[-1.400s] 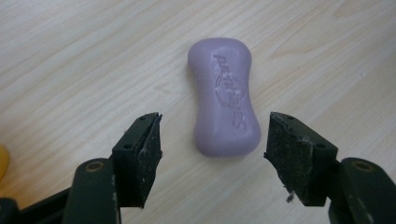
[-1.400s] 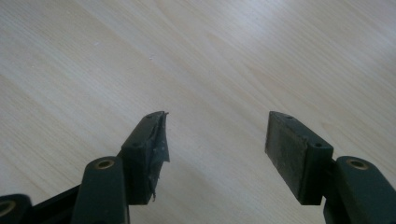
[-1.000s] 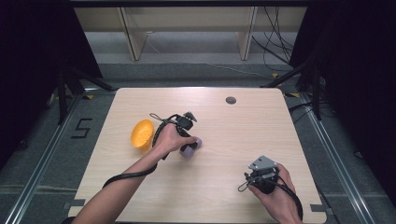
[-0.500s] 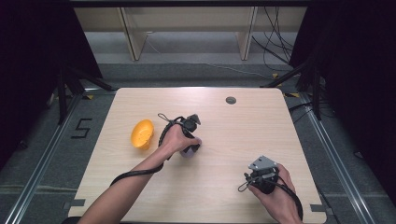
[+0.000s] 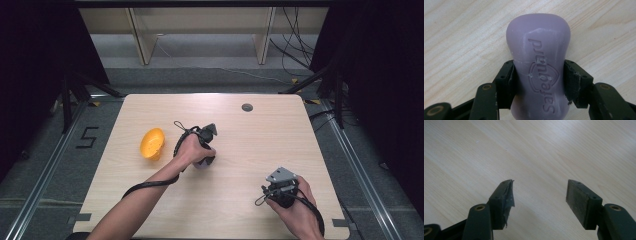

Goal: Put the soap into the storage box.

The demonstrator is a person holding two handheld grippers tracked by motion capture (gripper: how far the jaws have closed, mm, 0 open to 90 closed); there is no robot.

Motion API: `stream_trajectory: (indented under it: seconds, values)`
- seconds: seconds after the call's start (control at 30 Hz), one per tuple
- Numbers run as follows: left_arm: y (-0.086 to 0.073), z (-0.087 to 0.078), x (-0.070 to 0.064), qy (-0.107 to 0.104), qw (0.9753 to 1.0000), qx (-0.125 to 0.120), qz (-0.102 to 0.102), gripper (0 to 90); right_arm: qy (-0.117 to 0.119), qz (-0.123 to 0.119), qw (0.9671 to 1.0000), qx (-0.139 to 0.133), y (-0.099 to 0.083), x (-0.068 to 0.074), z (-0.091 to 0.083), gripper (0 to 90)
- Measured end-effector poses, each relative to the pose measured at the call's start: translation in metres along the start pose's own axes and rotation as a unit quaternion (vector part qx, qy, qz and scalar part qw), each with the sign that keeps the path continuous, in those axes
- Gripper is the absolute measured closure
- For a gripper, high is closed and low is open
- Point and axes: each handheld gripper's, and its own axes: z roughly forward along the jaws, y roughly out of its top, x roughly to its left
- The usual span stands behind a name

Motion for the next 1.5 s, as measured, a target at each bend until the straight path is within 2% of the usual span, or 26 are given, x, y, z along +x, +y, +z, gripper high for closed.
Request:
stream_trajectory:
  seconds: [0.17, 0.2, 0.23, 0.3, 0.33, 0.37, 0.4, 0.5, 0.53, 0.7, 0.77, 0.87, 0.9, 0.93, 1.07, 1.2, 1.3, 1.33, 1.4, 1.5]
  values:
    - [0.000, 0.000, 0.002, -0.004, 1.0000, -0.003, -0.007, 48.0, -0.001, 0.003, 1.0000, 0.001, -0.001, 0.000, -0.001, 39.2]
    - [-0.001, -0.001, 0.002, -0.003, 1.0000, -0.004, -0.007, 48.3, -0.004, -0.008, 0.9999, -0.005, -0.001, -0.001, 0.000, 39.2]
    - [-0.002, 0.000, 0.003, -0.002, 0.9999, -0.010, -0.007, 48.3, -0.004, -0.008, 0.9999, -0.005, -0.001, -0.001, 0.000, 39.2]
    - [-0.003, -0.002, 0.004, -0.001, 1.0000, -0.010, -0.002, 48.5, -0.003, -0.006, 1.0000, -0.004, -0.001, -0.001, 0.001, 39.2]
    - [-0.004, -0.002, 0.004, -0.002, 0.9999, -0.014, -0.006, 48.7, 0.000, 0.004, 1.0000, -0.001, -0.001, 0.000, 0.000, 39.1]
    - [-0.005, -0.003, 0.005, -0.004, 0.9998, -0.018, -0.007, 48.7, 0.000, 0.004, 1.0000, -0.001, -0.001, 0.000, 0.000, 39.1]
    - [-0.006, -0.004, 0.005, -0.006, 0.9997, -0.022, -0.010, 48.7, -0.001, -0.006, 1.0000, -0.005, -0.001, -0.002, 0.001, 39.1]
    - [-0.010, -0.008, 0.007, -0.014, 0.9994, -0.025, -0.016, 48.9, -0.002, -0.005, 1.0000, -0.003, -0.001, -0.001, 0.000, 39.1]
    - [-0.011, -0.011, 0.009, -0.016, 0.9996, -0.021, -0.011, 48.9, -0.002, -0.006, 1.0000, -0.005, -0.001, -0.002, 0.001, 39.0]
    - [-0.018, -0.018, 0.013, -0.028, 0.9987, -0.040, -0.018, 48.9, -0.004, -0.007, 1.0000, -0.005, -0.001, -0.001, 0.001, 39.0]
    - [-0.022, -0.022, 0.014, -0.023, 0.9984, -0.050, -0.015, 48.9, -0.005, -0.005, 1.0000, -0.006, -0.001, -0.001, 0.000, 38.9]
    - [-0.030, -0.028, 0.016, -0.024, 0.9970, -0.068, -0.028, 49.0, -0.005, -0.005, 0.9999, -0.008, -0.001, -0.001, 0.000, 38.9]
    - [-0.031, -0.030, 0.019, -0.019, 0.9970, -0.072, -0.018, 49.0, -0.005, -0.004, 1.0000, -0.008, -0.001, -0.001, 0.000, 38.9]
    - [-0.034, -0.032, 0.019, -0.017, 0.9960, -0.081, -0.033, 49.0, -0.004, 0.000, 1.0000, -0.006, -0.001, -0.001, -0.001, 38.9]
    - [-0.041, -0.042, 0.024, -0.001, 0.9955, -0.087, -0.038, 49.0, -0.005, -0.007, 0.9999, -0.008, -0.001, -0.001, 0.000, 38.9]
    - [-0.047, -0.054, 0.031, 0.006, 0.9936, -0.097, -0.056, 49.0, -0.004, -0.002, 1.0000, -0.006, 0.000, -0.001, 0.000, 38.9]
    - [-0.050, -0.062, 0.040, 0.013, 0.9936, -0.103, -0.046, 49.0, -0.003, -0.004, 1.0000, -0.007, 0.001, -0.001, 0.000, 38.9]
    - [-0.051, -0.064, 0.041, 0.016, 0.9933, -0.104, -0.048, 49.0, -0.004, -0.004, 1.0000, -0.007, 0.001, -0.001, 0.000, 38.9]
    - [-0.053, -0.067, 0.042, 0.010, 0.9917, -0.107, -0.070, 49.0, -0.002, 0.000, 1.0000, -0.006, 0.001, 0.000, 0.000, 38.9]
    - [-0.056, -0.071, 0.048, 0.014, 0.9912, -0.108, -0.075, 49.0, -0.005, -0.008, 0.9999, -0.009, 0.001, -0.001, 0.000, 38.9]
